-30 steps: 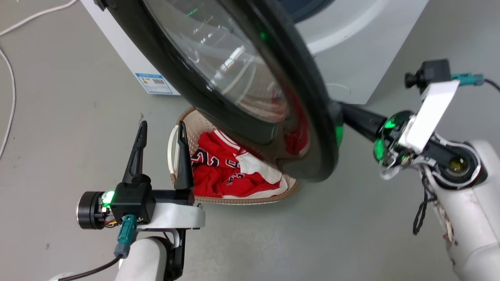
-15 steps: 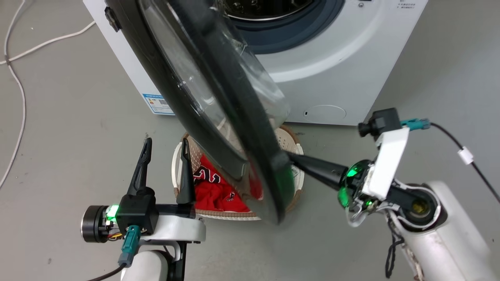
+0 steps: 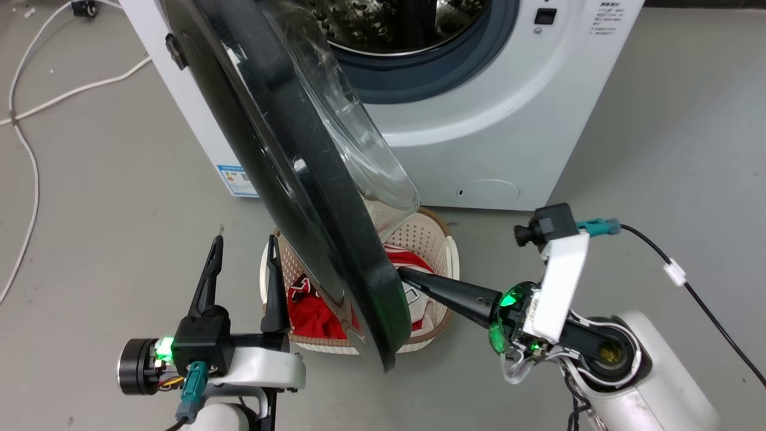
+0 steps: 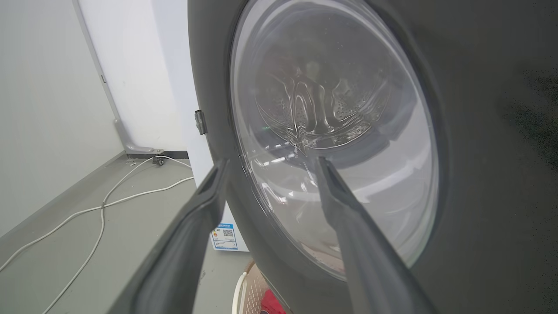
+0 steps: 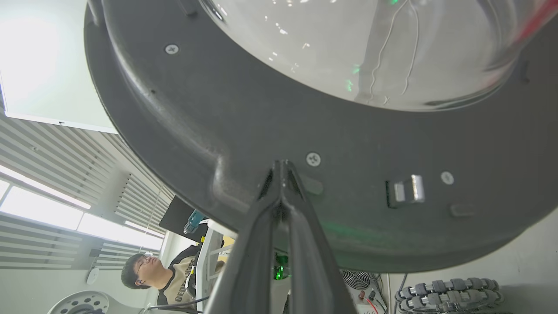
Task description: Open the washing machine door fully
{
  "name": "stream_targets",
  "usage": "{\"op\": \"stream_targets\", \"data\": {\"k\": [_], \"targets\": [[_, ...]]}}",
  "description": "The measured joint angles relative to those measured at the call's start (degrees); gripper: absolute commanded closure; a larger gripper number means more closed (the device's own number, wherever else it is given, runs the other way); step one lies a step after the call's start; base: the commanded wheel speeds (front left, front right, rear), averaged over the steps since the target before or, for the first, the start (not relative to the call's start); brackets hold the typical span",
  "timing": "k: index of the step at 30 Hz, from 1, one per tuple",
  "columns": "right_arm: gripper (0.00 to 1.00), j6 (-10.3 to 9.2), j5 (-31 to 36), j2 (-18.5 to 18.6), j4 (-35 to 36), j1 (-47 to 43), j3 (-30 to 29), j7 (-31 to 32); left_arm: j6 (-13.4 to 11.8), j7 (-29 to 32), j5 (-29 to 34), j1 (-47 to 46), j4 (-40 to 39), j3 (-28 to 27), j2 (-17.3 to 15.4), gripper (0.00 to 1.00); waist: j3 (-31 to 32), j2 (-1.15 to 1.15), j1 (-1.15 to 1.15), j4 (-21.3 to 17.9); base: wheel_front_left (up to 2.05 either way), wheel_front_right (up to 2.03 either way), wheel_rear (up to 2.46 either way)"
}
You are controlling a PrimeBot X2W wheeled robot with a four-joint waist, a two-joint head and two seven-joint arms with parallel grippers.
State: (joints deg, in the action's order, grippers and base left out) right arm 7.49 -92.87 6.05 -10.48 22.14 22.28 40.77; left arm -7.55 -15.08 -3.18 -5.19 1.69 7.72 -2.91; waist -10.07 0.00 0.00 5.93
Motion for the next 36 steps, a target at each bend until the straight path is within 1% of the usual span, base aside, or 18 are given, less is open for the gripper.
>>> {"op": "stream_targets", "data": {"k": [5,14,20,21,22,23,25,26,28,30,31,32,33,34,36], "targets": [[1.00,0.00,2.3,1.4,1.8,-2.4,-3.2,-4.8,0.1,0.0,0.3,1.0,0.3,-0.6,0.0,0.00,1.5,0.00,0.00,-0.9,0.00,0.00,0.00],[1.00,0.01,3.8,2.6,8.6,-9.5,-12.9,-17.0,0.4,0.0,0.3,3.1,0.6,-1.0,0.0,0.00,4.6,0.00,0.00,-2.1,0.00,0.00,0.00],[1.00,0.01,4.6,2.0,11.4,-15.5,-18.6,-25.1,0.5,0.0,0.4,4.8,0.6,-1.5,0.0,0.00,6.7,0.00,0.00,-2.6,0.00,0.00,0.00],[0.69,0.01,4.9,2.0,11.8,-16.4,-19.4,-26.3,0.5,0.0,0.4,5.2,0.6,-1.6,0.0,0.00,7.1,0.00,0.00,-2.7,0.00,0.00,0.00],[0.44,0.00,5.8,2.0,12.0,-17.2,-20.1,-27.9,0.5,0.0,0.4,5.5,0.6,-1.6,0.0,0.00,7.5,0.00,0.00,-2.8,0.00,0.00,0.00],[0.00,0.00,7.5,2.3,12.2,-17.9,-20.6,-29.7,0.5,0.0,0.4,5.8,0.6,-1.7,0.0,0.00,7.9,0.00,0.00,-2.8,0.00,0.00,0.00],[0.00,0.00,12.9,3.6,13.1,-19.3,-20.9,-34.1,0.6,0.0,0.4,6.4,0.6,-1.9,0.0,0.00,8.5,0.00,0.00,-2.9,0.00,0.00,0.00],[0.00,0.01,16.9,4.3,13.5,-19.8,-20.9,-37.5,0.6,0.0,0.4,6.5,0.6,-1.9,0.0,0.00,8.8,0.00,0.00,-3.0,0.00,0.00,0.00],[0.00,0.01,26.6,5.9,13.3,-20.7,-20.6,-45.6,0.7,0.0,0.4,6.9,0.6,-2.1,0.0,0.00,9.2,0.00,0.00,-3.1,0.00,0.00,0.00],[0.00,0.01,35.4,7.0,12.2,-21.4,-18.8,-52.2,0.7,0.0,0.4,7.3,0.5,-2.2,0.0,0.00,9.4,0.01,0.00,-3.3,0.00,0.00,0.00],[0.00,0.01,39.4,7.0,11.4,-21.6,-18.1,-54.0,0.7,0.0,0.4,7.3,0.4,-2.2,0.0,0.00,9.5,0.00,0.00,-3.4,0.00,0.00,0.00],[0.00,0.01,44.5,7.0,10.7,-21.6,-17.6,-55.0,0.7,0.0,0.4,7.3,0.4,-2.3,0.0,0.00,9.6,0.00,0.00,-3.5,0.00,0.00,0.00],[0.00,0.01,48.2,6.6,10.2,-21.6,-18.0,-55.4,0.8,0.0,0.4,7.4,0.3,-2.3,0.0,0.00,9.7,0.00,0.00,-3.6,0.00,0.00,0.00],[0.00,0.01,51.8,5.8,9.7,-21.6,-18.8,-55.7,0.8,0.0,0.5,7.5,0.3,-2.4,0.0,0.00,9.7,0.00,0.00,-3.7,0.00,0.00,0.00],[0.00,0.01,61.6,4.2,10.7,-21.5,-21.1,-55.8,0.9,0.0,0.5,7.7,0.3,-2.4,0.0,0.00,9.7,0.00,0.00,-3.8,0.00,0.00,0.00]]}}
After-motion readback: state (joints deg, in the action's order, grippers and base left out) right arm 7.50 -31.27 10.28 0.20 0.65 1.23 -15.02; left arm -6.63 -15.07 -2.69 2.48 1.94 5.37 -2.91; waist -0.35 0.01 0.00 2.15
